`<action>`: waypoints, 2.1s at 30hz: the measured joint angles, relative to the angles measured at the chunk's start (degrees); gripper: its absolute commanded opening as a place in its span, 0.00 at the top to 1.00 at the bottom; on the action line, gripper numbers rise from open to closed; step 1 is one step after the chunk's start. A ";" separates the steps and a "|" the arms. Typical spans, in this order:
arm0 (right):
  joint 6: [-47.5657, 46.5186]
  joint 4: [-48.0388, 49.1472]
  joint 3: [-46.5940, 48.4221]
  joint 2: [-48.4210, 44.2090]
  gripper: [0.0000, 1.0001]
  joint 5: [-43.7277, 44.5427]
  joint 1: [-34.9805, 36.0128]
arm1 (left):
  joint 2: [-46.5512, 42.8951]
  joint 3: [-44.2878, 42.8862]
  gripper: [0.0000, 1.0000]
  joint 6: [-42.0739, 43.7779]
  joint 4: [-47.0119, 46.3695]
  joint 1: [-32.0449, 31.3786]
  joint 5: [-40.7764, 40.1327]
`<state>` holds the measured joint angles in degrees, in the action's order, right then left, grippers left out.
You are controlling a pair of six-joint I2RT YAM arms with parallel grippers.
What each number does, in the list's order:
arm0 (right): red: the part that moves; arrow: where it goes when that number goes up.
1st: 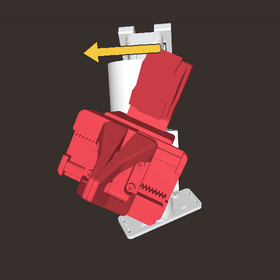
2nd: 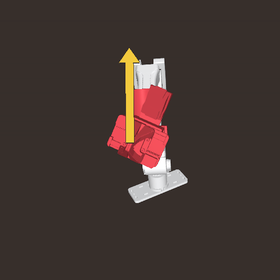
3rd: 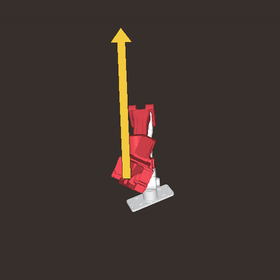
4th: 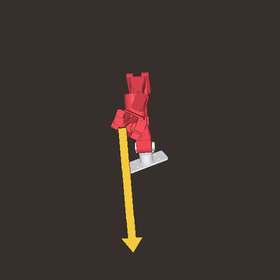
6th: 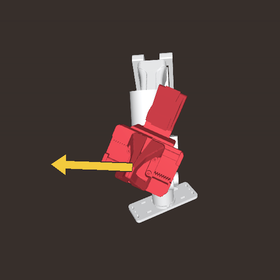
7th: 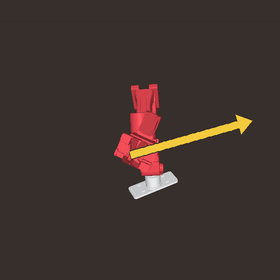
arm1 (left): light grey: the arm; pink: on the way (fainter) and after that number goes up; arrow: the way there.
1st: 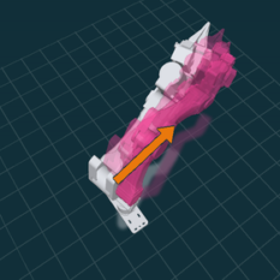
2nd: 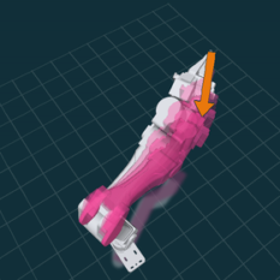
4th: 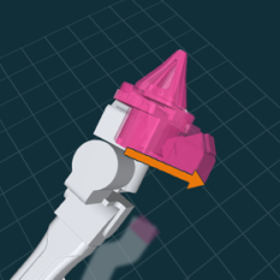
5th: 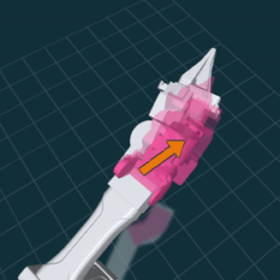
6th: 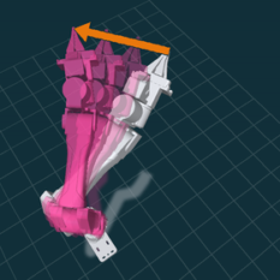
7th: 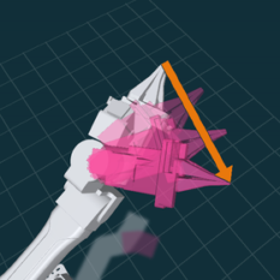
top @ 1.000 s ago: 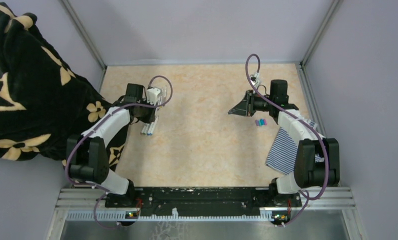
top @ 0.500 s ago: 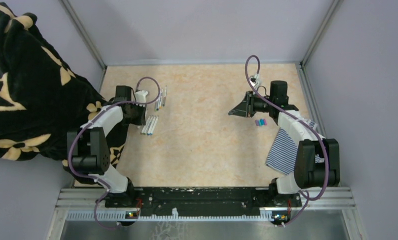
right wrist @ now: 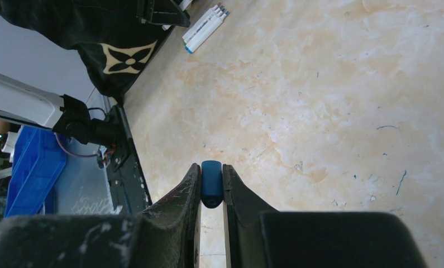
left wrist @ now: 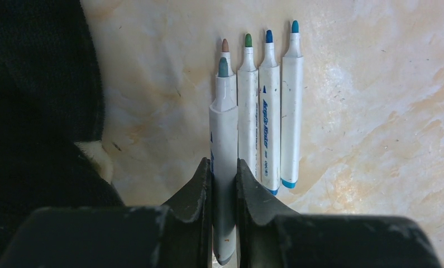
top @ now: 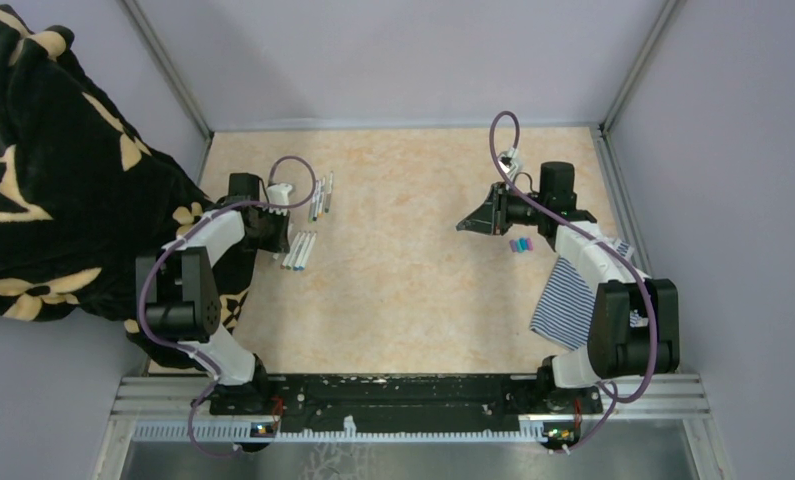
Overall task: Open the pen caps
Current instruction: Place the pen at the center of the board.
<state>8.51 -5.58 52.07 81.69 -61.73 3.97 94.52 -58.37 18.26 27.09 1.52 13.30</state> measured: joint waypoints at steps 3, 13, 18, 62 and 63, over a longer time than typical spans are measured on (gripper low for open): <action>0.00 0.00 -0.02 0.00 1.00 0.04 0.00 | 0.31 0.00 0.93 0.00 -0.24 0.24 0.07; -0.02 0.02 -0.02 0.00 1.00 0.11 0.00 | 2.49 0.00 0.88 0.00 -1.42 0.57 0.81; -0.02 0.02 -0.02 0.00 1.00 0.20 0.00 | 2.82 0.00 0.83 0.00 -1.86 0.61 0.96; -0.04 0.02 -0.07 0.00 1.00 0.22 0.00 | 3.67 0.00 0.55 0.00 -3.15 1.53 1.97; -0.04 0.02 -0.07 0.00 1.00 0.22 0.00 | 3.65 0.00 0.55 0.00 -3.13 1.53 1.97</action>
<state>8.47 -5.56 52.01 81.69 -61.52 3.97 98.17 -58.37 18.26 23.97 3.05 15.27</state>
